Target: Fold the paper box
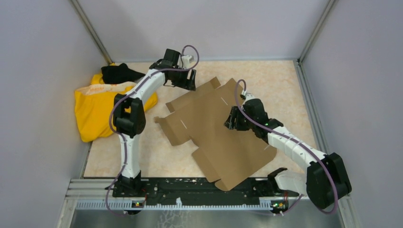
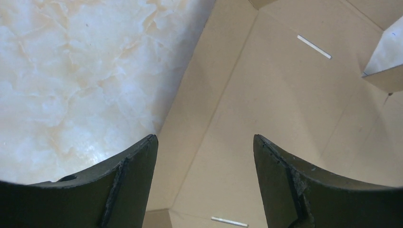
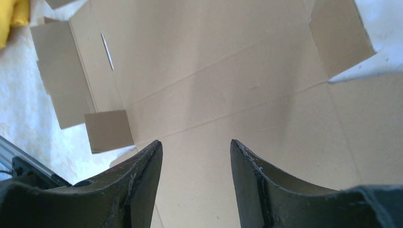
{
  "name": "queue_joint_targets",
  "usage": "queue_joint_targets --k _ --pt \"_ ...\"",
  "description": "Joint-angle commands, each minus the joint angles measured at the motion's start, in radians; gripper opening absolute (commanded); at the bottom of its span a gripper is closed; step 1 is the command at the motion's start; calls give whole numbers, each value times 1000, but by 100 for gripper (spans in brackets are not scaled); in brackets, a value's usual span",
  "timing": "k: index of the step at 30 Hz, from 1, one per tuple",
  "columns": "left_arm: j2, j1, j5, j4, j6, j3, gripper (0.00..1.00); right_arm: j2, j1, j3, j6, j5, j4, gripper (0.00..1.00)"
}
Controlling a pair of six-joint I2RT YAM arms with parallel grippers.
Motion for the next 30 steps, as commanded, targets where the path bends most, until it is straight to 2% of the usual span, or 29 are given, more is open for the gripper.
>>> queue_joint_targets --k 1,7,13,23,30 --pt "78 43 73 -8 69 97 79 -29 -5 -14 -21 -57 49 55" --pt "163 75 87 -62 87 171 79 -29 -5 -15 -29 -69 51 55" --pt "217 102 180 -83 78 176 80 -17 -5 -26 -26 -84 81 55" --pt "255 103 306 -113 80 141 80 -2 -5 -37 -18 -93 109 54" --pt "193 101 334 -84 70 51 77 13 -5 -43 -12 -103 131 54"
